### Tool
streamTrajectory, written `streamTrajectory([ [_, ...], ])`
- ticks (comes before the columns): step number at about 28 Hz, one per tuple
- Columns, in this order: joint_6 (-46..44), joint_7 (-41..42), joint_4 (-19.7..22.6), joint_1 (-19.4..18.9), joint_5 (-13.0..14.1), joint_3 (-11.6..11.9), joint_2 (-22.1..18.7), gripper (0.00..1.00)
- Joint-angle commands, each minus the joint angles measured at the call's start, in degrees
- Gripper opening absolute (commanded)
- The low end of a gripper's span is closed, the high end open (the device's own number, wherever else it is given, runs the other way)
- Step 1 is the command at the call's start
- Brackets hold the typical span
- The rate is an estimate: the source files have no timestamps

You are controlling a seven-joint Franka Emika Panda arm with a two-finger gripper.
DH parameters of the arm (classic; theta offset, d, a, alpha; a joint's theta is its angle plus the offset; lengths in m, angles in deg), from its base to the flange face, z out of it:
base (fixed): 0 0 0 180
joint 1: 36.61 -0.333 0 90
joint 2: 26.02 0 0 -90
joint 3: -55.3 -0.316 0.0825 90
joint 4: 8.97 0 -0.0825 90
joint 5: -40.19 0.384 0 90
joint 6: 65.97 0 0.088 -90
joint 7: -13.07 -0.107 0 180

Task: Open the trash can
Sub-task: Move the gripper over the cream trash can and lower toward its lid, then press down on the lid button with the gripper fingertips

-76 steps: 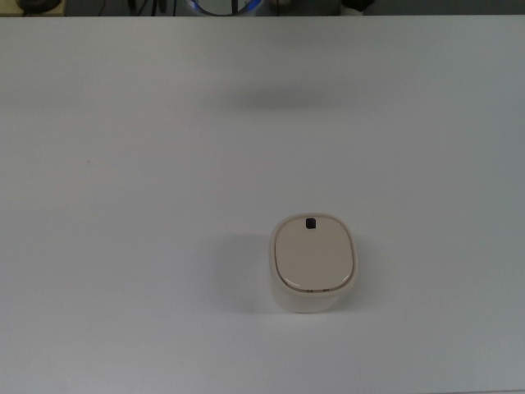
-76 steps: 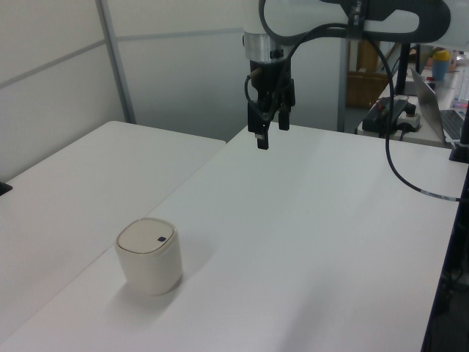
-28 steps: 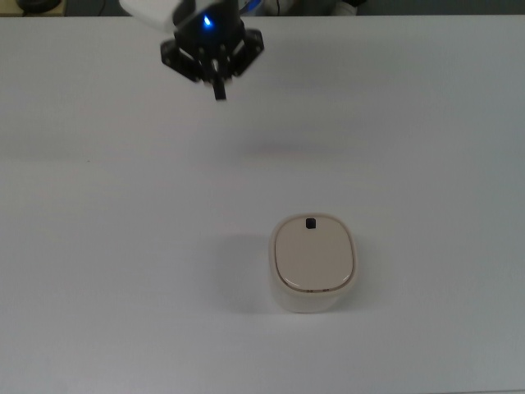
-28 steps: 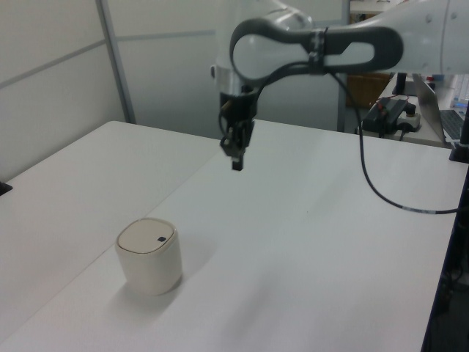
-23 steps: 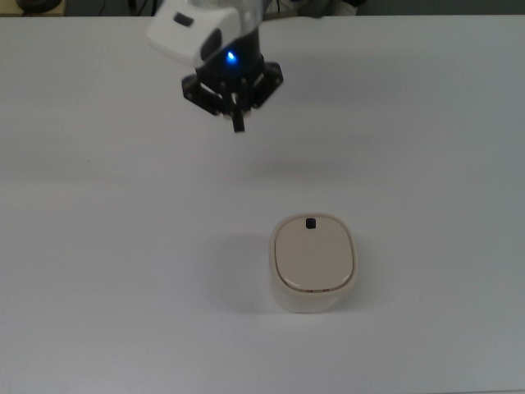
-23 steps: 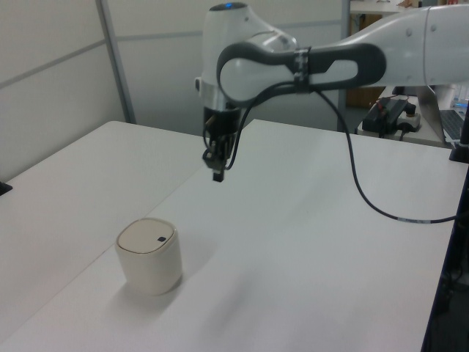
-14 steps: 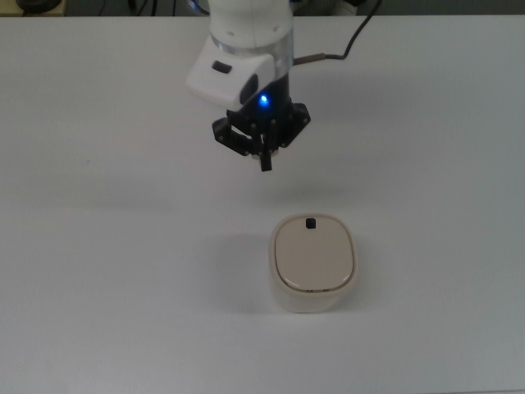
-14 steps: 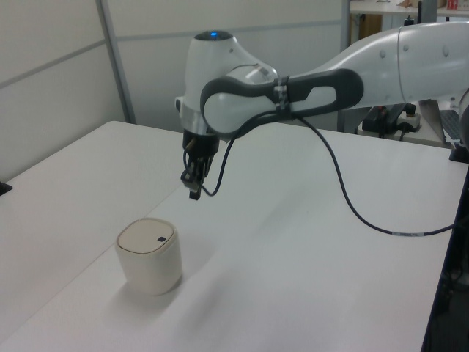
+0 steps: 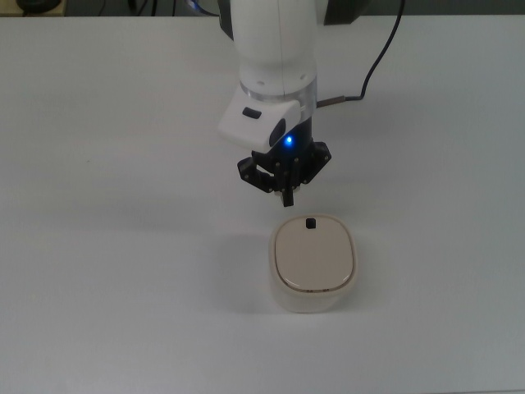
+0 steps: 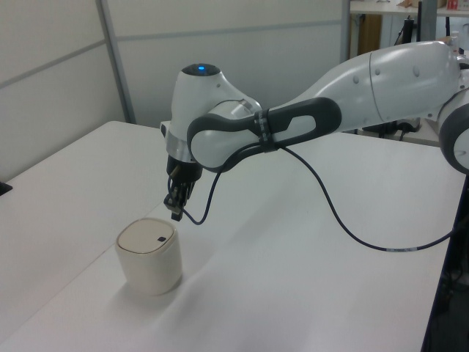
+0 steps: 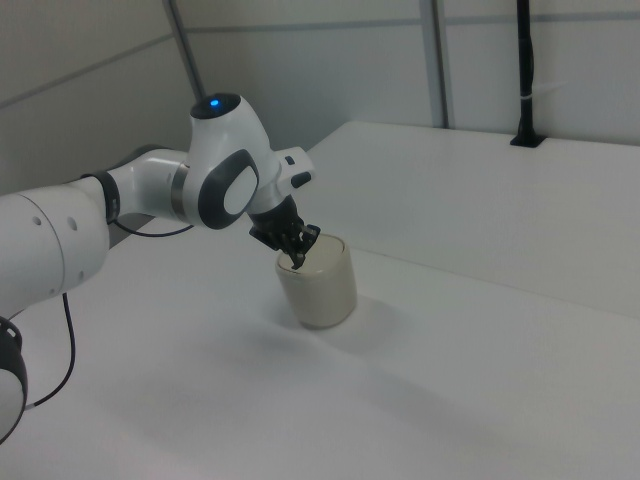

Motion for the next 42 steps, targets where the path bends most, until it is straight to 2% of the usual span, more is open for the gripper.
streamTrajectory([
  [1, 1.3, -1.0, -1.9, -1.7, 0.5, 0.5, 2.8, 0.0],
  [10, 6.9, -3.2, -3.1, -2.4, 0.6, 0.5, 5.3, 0.0],
  [29, 7.2, -3.2, -3.1, -3.3, -0.4, 0.5, 8.4, 0.0],
  [34, 7.1, -3.4, -3.1, -3.3, -0.1, 0.6, 8.0, 0.0],
  [42, 6.4, -3.5, -3.1, -2.9, 0.7, 0.7, 4.1, 0.0],
])
